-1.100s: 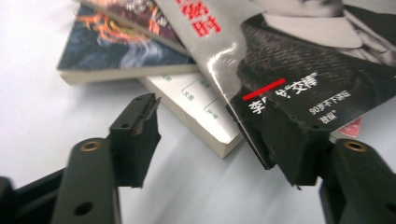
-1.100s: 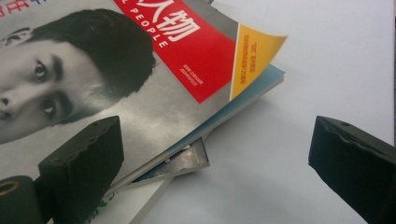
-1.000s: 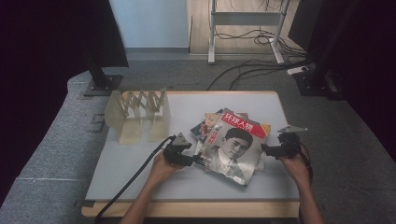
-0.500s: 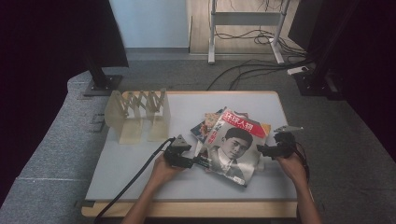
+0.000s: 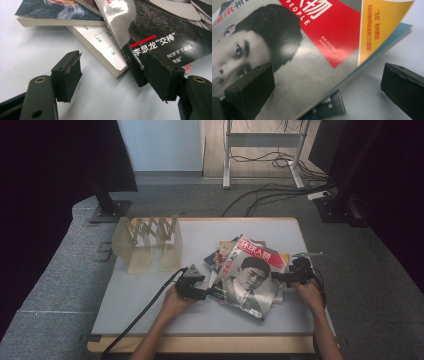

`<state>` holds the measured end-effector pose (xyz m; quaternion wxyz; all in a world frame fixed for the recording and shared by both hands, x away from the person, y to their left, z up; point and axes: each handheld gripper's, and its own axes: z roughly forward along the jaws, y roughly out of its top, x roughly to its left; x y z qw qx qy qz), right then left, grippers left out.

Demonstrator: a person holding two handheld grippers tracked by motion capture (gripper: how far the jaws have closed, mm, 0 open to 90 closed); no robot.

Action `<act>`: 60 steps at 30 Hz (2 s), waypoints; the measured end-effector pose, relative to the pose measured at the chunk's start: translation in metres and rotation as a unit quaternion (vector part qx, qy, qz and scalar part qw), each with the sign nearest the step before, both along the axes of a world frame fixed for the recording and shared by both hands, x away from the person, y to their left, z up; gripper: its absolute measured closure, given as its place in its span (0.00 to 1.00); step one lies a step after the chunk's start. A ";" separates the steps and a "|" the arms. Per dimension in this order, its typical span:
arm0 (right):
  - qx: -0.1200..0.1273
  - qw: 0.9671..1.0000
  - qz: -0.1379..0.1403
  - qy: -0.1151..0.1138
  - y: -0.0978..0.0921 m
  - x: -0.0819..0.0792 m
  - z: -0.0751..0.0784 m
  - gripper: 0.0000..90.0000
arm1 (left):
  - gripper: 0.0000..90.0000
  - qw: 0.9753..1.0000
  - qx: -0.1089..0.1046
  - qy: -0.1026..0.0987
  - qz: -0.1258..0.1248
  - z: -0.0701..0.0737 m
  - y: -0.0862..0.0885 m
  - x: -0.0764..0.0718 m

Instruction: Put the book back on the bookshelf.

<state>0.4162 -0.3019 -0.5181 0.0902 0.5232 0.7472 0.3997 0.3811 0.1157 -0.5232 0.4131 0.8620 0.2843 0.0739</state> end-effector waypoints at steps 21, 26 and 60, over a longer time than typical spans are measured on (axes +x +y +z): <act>-0.019 0.999 0.009 -0.045 0.012 0.015 0.028 0.30 | 0.33 1.000 -0.004 0.000 -0.003 -0.001 0.001 0.000; -0.029 0.998 -0.002 -0.048 0.011 0.017 0.033 0.50 | 0.33 1.000 -0.005 0.000 -0.004 -0.001 0.001 0.000; -0.052 0.987 0.032 -0.149 0.035 -0.011 0.092 0.94 | 0.25 0.998 -0.046 -0.004 -0.046 0.010 0.002 -0.006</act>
